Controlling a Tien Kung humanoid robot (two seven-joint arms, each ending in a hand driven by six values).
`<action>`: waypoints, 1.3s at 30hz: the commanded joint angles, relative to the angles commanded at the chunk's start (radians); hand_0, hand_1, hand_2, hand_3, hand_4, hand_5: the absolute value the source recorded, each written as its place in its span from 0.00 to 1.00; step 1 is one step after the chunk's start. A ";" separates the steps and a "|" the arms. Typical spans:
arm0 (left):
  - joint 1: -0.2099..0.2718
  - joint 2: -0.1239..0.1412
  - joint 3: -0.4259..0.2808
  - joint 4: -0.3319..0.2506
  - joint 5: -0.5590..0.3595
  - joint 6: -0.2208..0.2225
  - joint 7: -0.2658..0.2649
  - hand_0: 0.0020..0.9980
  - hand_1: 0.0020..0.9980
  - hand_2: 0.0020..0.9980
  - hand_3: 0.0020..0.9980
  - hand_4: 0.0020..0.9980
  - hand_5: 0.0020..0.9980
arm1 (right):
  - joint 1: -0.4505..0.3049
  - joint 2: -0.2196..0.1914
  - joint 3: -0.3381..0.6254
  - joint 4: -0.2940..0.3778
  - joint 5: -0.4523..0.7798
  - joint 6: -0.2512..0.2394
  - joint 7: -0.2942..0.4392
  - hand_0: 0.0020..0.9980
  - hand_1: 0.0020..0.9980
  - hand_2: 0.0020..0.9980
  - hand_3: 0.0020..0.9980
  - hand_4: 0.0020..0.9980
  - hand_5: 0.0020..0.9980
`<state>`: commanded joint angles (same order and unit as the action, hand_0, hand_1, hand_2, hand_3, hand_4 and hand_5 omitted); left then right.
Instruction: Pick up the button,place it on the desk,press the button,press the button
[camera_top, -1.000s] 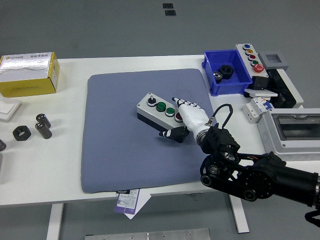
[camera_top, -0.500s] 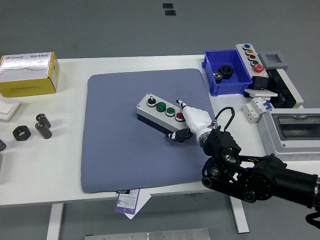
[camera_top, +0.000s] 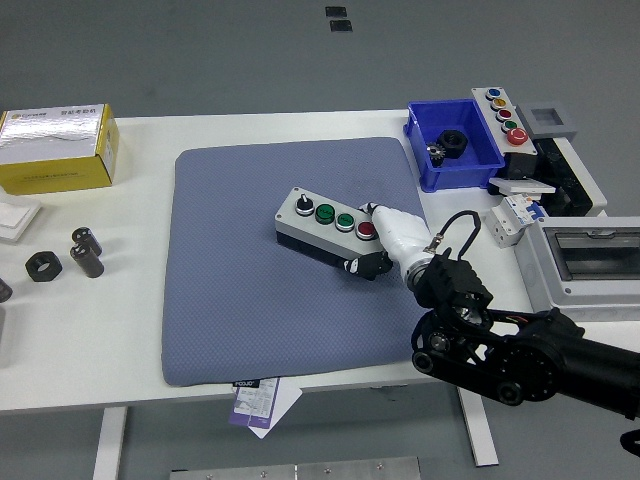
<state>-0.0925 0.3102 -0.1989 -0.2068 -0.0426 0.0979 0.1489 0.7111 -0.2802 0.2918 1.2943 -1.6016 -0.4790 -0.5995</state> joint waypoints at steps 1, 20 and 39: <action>0.001 0.000 0.003 0.000 -0.002 0.000 -0.001 0.72 0.70 0.62 0.62 0.71 0.22 | -0.005 -0.017 0.012 0.019 0.022 0.001 0.025 0.21 0.42 0.40 0.43 0.34 0.00; -0.009 0.000 -0.006 0.004 0.015 -0.002 0.001 0.72 0.70 0.62 0.62 0.71 0.22 | 0.033 -0.218 -0.037 0.294 0.036 0.122 0.457 0.23 0.41 0.40 0.41 0.35 0.00; -0.014 0.003 -0.034 0.004 0.049 0.000 0.012 0.72 0.70 0.62 0.62 0.72 0.23 | 0.036 -0.169 -0.138 0.144 0.101 0.149 0.467 0.55 0.57 0.52 0.62 0.41 0.00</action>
<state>-0.1067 0.3131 -0.2326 -0.2028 0.0067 0.0975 0.1607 0.7472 -0.4494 0.1541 1.4382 -1.5004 -0.3303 -0.1328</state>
